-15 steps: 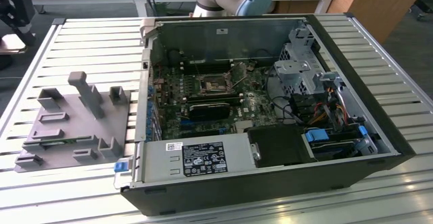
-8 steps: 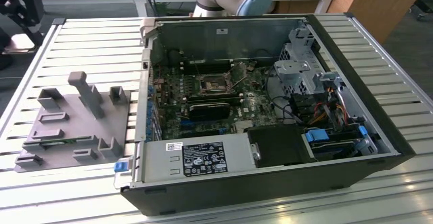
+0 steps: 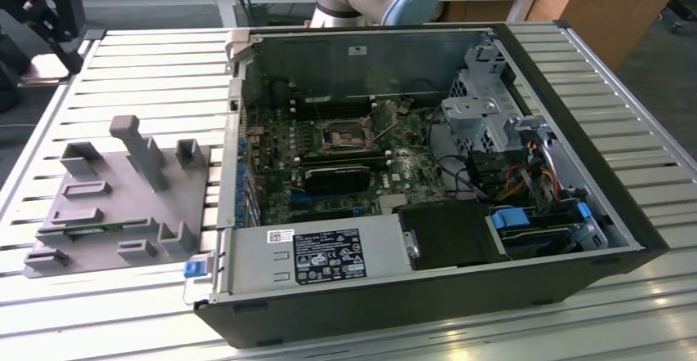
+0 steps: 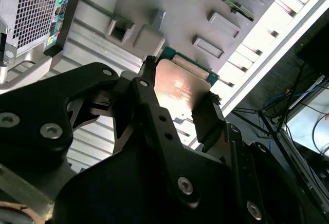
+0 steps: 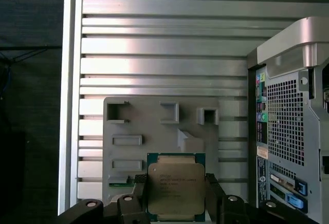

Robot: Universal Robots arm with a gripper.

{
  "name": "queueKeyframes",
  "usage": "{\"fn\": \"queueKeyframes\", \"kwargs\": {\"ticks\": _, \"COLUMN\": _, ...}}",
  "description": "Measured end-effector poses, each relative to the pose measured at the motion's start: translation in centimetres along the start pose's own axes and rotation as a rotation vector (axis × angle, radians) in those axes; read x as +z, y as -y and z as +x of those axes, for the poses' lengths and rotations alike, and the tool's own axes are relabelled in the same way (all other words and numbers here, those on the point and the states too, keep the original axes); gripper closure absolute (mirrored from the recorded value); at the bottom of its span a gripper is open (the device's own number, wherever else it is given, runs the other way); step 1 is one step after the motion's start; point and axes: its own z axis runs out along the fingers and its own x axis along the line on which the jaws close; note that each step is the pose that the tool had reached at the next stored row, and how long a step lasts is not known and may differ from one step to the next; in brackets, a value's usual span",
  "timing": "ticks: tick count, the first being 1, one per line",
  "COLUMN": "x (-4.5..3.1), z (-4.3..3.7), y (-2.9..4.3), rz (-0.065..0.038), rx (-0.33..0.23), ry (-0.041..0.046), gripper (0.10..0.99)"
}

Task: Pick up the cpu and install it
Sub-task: 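Pick up the cpu and move it towards the insertion slot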

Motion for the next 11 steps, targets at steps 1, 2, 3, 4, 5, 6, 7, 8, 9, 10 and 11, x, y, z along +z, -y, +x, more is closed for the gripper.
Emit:
{"fn": "queueKeyframes", "kwargs": {"ticks": 1, "x": 0.0, "z": -0.13, "y": 0.0, "rz": 0.0, "rx": 0.0, "ry": 0.0, "gripper": 0.549}}
{"fn": "queueKeyframes", "kwargs": {"ticks": 2, "x": 0.01, "z": -0.26, "y": 0.0, "rz": 0.0, "rx": 0.0, "ry": 0.0001, "gripper": 0.549}}
{"fn": "queueKeyframes", "kwargs": {"ticks": 3, "x": 0.01, "z": -0.38, "y": 0.0, "rz": 0.0, "rx": 0.0, "ry": 0.0001, "gripper": 0.549}}
{"fn": "queueKeyframes", "kwargs": {"ticks": 4, "x": 0.01, "z": -0.48, "y": 0.0, "rz": 0.0, "rx": 0.0, "ry": 0.0001, "gripper": 0.549}}
{"fn": "queueKeyframes", "kwargs": {"ticks": 5, "x": 0.01, "z": -0.58, "y": 0.0, "rz": 0.0, "rx": 0.0, "ry": 0.0001, "gripper": 0.549}}
{"fn": "queueKeyframes", "kwargs": {"ticks": 6, "x": 0.01, "z": -0.66, "y": -0.01, "rz": 0.0, "rx": 0.0, "ry": 0.0001, "gripper": 0.549}}
{"fn": "queueKeyframes", "kwargs": {"ticks": 7, "x": 0.02, "z": -0.76, "y": -0.01, "rz": 0.0, "rx": 0.0, "ry": 0.0001, "gripper": 0.549}}
{"fn": "queueKeyframes", "kwargs": {"ticks": 8, "x": 0.01, "z": -0.85, "y": -0.01, "rz": 0.0, "rx": 0.0, "ry": 0.0, "gripper": 0.549}}
{"fn": "queueKeyframes", "kwargs": {"ticks": 9, "x": 0.02, "z": -0.94, "y": -0.01, "rz": 0.0, "rx": 0.0, "ry": 0.0001, "gripper": 0.549}}
{"fn": "queueKeyframes", "kwargs": {"ticks": 10, "x": 0.02, "z": -1.04, "y": -0.01, "rz": 0.0, "rx": 0.0, "ry": 0.0001, "gripper": 0.549}}
{"fn": "queueKeyframes", "kwargs": {"ticks": 11, "x": 0.02, "z": -1.13, "y": -0.01, "rz": 0.0, "rx": 0.0, "ry": 0.0, "gripper": 0.549}}
